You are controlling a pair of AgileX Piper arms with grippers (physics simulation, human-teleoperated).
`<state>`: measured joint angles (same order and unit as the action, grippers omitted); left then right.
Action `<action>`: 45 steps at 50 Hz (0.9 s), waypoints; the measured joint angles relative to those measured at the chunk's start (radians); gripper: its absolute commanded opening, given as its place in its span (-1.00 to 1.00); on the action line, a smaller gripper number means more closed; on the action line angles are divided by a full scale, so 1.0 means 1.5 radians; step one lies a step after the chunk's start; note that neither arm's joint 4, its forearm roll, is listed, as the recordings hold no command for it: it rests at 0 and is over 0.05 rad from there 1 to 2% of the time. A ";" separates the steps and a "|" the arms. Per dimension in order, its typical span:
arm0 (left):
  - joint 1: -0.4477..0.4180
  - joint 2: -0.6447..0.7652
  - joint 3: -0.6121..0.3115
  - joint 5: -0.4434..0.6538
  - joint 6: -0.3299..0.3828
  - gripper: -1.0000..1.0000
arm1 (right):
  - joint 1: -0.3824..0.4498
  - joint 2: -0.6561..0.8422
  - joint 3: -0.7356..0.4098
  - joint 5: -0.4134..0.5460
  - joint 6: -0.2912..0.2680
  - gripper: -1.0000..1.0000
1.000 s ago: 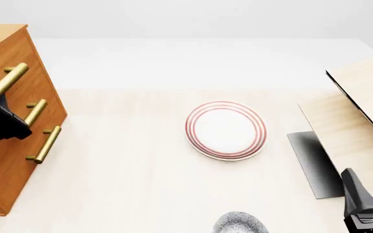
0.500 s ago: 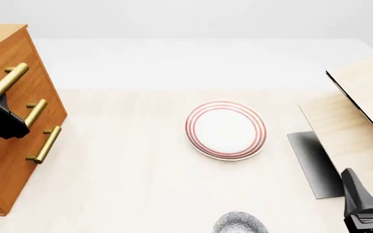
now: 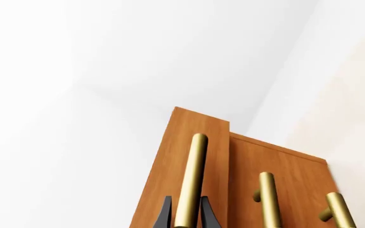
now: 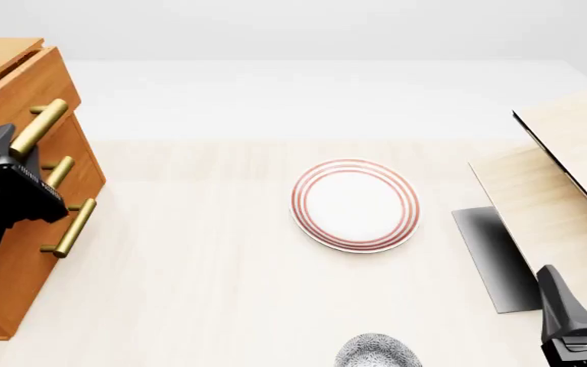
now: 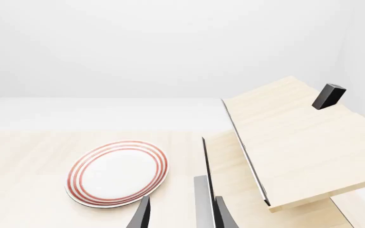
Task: Open the top drawer of the cabinet and put the bowl in it.
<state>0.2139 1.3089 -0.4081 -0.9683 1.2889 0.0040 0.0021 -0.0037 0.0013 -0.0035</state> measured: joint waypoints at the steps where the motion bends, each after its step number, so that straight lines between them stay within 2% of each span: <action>1: -0.004 0.000 0.002 -0.003 0.003 -1.00 | 0.000 0.000 0.000 0.000 0.000 1.00; 9: -0.042 0.010 0.016 -0.043 0.030 -1.00 | 0.000 0.000 0.000 0.000 0.000 1.00; 28: -0.117 0.028 0.029 -0.097 0.061 -1.00 | 0.000 0.000 0.000 0.000 0.000 1.00; 45: -0.178 0.043 0.029 -0.128 0.070 -1.00 | 0.000 0.000 0.000 0.000 0.000 1.00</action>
<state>-0.0538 1.3737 -0.3641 -1.1599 1.3940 0.0040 0.0021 -0.0037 0.0013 -0.0035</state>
